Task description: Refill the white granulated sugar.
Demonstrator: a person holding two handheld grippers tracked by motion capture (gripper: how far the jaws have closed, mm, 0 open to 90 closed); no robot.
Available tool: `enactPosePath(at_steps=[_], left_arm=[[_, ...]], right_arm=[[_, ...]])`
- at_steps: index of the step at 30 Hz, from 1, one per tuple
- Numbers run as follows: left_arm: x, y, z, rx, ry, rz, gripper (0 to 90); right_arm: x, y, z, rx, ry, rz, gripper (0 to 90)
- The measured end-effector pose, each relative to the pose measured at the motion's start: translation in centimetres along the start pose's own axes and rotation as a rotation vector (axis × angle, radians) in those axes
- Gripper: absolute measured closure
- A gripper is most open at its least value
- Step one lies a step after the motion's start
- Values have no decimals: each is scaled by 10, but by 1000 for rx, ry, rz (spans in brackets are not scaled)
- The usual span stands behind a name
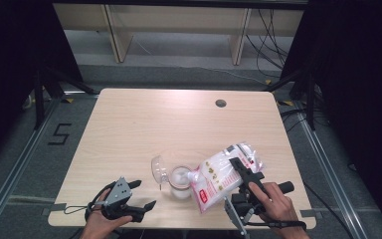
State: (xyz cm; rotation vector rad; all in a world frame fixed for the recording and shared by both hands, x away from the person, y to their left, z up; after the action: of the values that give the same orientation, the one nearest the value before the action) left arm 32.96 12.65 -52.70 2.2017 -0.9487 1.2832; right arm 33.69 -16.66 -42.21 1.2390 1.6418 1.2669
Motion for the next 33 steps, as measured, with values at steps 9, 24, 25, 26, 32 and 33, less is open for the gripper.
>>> enactPosePath(at_steps=[9, 24, 25, 26, 32, 33], left_arm=[[0, 0, 0, -2, -1, 1, 166], [0, 1, 0, 3, -1, -10, 166], [0, 0, 0, 3, -7, 6, 166], [0, 0, 0, 2, -4, 2, 167], [0, 0, 0, 2, -7, 5, 167], [0, 0, 0, 2, -7, 5, 167]], right_arm=[[13, 6, 4, -16, 49, -64, 635], [-1, 6, 3, -13, -1, -32, 640], [-1, 3, 3, -9, 1, 4, 640], [-2, 0, 1, -5, -14, 30, 641], [6, -2, 3, 3, 14, 4, 642], [8, -2, 4, 5, 19, -1, 642]])
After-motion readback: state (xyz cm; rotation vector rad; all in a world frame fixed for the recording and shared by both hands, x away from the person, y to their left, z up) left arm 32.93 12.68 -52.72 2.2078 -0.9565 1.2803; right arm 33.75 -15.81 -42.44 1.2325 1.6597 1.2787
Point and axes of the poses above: each handheld gripper's, and its own axes: z roughly forward along the jaws, x roughly out of its top, y roughly to its right, the point moved 7 cm from there along z, roughly forward along the jaws, and after that the axes turned 3 degrees about x, right-handed, at the moved point
